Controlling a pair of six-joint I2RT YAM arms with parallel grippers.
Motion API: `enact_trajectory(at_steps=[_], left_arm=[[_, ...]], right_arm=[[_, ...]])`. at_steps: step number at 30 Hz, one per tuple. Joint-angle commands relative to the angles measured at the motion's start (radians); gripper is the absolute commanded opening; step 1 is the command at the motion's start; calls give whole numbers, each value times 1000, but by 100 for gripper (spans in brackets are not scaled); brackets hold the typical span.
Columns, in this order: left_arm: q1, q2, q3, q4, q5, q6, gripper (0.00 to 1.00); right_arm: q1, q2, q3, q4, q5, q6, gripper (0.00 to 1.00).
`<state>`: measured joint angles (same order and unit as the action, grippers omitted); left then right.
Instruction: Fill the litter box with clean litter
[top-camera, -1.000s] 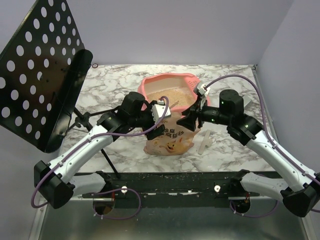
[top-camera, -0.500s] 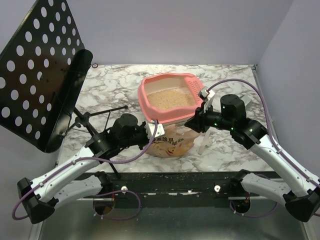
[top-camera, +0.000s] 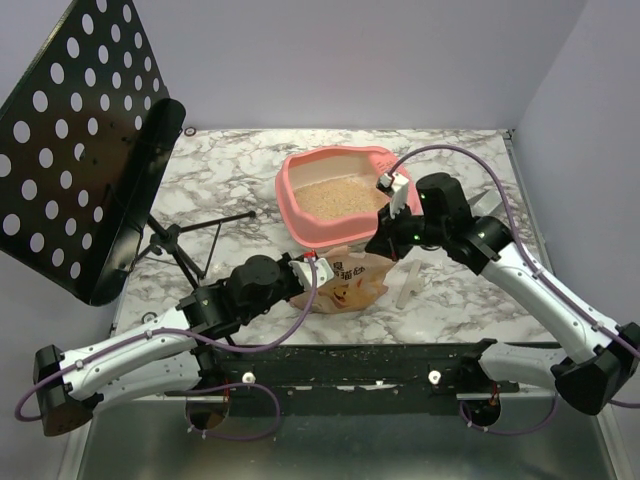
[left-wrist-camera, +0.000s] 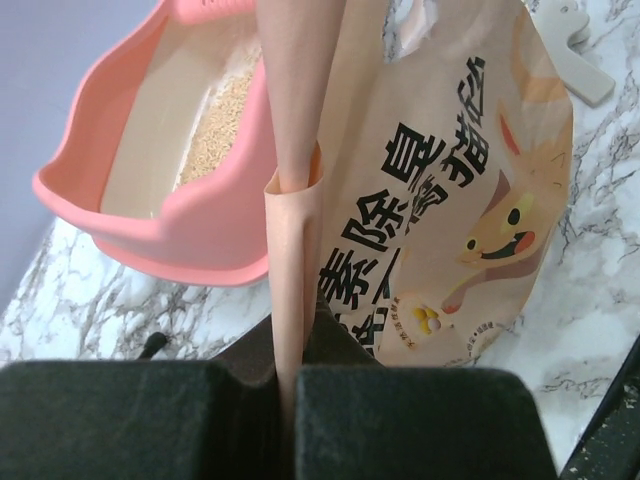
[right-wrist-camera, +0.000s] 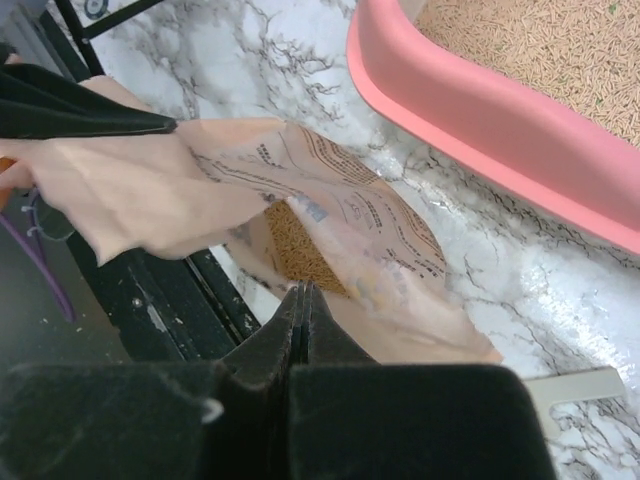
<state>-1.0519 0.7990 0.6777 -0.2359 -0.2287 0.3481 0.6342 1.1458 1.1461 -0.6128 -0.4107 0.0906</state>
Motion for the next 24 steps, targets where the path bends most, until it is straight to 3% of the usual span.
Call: enact_trajectory(at_steps=[1,9,16,24], left_arm=[[-16,-17,39,43,-68,98,0],[-22,46,128,-72,107,298,0],[-25,20,149,-85,176,465,0],[-25,-21,119,-115,287,558,0]], right_arm=[[9,51,55,19,30,-61,0],[7,51,57,114,4,-425,0],[7,22,57,-51,-94,-708,0],[7,-55,-32,-77,-240,-907,0]])
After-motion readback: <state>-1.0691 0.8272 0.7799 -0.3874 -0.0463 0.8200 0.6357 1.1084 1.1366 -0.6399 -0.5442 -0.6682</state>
